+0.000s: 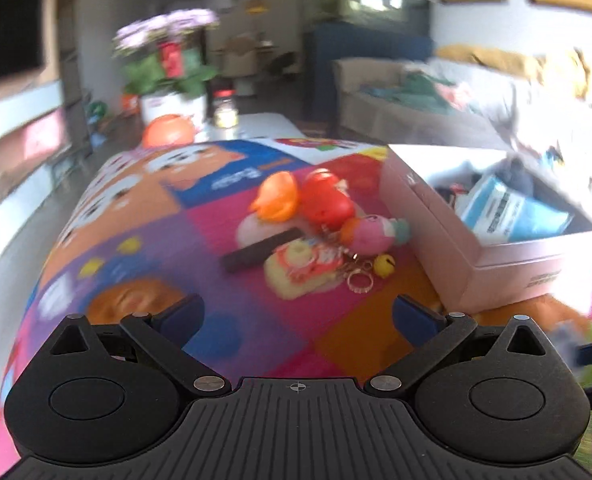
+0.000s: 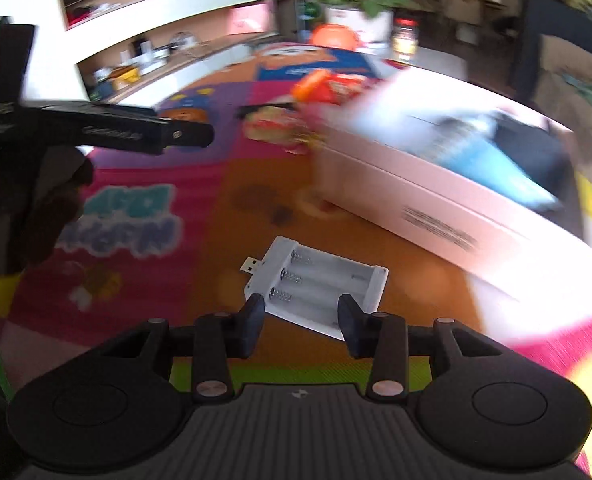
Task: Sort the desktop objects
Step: 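Move both grippers back toward the remaining toys on the mat, then grasp the pink Hello Kitty toy with the left gripper while the right grasps the white battery charger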
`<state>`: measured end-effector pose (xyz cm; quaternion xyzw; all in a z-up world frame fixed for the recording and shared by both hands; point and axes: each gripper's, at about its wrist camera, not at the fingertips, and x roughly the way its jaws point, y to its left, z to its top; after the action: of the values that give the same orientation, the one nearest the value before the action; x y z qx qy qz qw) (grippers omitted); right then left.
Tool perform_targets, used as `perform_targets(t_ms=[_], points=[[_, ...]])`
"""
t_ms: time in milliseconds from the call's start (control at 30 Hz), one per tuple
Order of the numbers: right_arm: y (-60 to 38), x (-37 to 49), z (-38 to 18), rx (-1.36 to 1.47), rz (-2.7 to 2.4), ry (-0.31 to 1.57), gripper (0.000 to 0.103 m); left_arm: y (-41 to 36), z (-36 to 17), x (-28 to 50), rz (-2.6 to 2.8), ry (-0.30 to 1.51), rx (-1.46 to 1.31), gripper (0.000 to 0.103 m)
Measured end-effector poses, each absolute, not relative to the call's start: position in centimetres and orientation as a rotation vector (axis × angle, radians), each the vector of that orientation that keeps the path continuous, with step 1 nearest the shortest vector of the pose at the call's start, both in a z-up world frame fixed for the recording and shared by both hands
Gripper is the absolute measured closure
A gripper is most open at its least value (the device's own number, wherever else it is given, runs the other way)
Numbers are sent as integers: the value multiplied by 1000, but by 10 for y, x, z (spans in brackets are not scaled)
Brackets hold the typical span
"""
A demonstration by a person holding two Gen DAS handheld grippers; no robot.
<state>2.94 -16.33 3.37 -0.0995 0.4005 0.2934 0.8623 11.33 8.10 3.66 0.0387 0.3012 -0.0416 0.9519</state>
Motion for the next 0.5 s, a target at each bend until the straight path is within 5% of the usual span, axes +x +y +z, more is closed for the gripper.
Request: perform_targets(t_ms=[233, 333, 500], points=[[-210, 18, 42, -109, 485, 780, 39, 65, 13, 182, -125, 732, 118, 20], [-216, 20, 40, -92, 445, 768, 31, 64, 10, 183, -102, 736, 104, 38], [-215, 29, 31, -77, 414, 768, 18, 57, 20, 141, -112, 723, 127, 38]])
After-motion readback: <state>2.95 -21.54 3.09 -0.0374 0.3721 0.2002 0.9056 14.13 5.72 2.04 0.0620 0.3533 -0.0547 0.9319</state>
